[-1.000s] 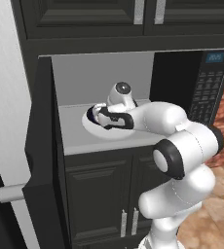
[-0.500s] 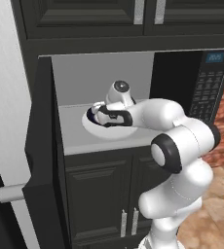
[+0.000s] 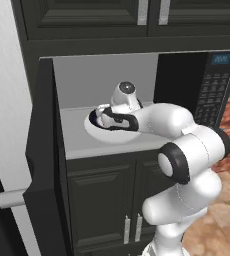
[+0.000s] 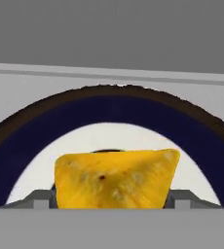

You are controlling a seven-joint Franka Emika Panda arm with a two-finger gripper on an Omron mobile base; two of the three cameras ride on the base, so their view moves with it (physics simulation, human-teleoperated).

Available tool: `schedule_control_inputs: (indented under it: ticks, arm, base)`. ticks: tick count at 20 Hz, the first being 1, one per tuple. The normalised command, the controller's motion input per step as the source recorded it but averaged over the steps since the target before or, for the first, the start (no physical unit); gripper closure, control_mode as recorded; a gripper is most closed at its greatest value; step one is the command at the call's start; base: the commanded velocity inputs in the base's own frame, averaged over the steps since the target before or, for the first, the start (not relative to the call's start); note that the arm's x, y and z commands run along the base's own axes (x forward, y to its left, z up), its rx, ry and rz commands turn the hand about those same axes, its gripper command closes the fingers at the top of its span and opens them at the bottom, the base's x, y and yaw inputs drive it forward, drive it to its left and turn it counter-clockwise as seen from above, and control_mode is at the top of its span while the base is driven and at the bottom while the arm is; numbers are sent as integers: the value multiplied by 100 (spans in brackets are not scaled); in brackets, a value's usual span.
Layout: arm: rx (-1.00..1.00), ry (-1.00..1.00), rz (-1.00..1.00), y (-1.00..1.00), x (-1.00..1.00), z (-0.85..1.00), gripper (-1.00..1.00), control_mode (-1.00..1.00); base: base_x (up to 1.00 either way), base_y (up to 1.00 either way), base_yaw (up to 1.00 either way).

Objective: Pick the cheese from the microwave and place it on plate located on the counter.

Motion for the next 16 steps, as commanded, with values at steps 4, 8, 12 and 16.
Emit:
schedule_control_inputs:
  ticks: [4,8,12,16]
  arm:
    - [0,-2,0,-34,-89,42,100,-100]
    - [0,0,-1,-11,-100,45,100,-100]
    - [0,0,0,-27,-100,69,100,-100]
    - [0,0,0,-19,-100,76,100,-100]
  base:
    - [0,0,0]
    - [0,0,0]
    - [0,0,0]
    - [0,0,0]
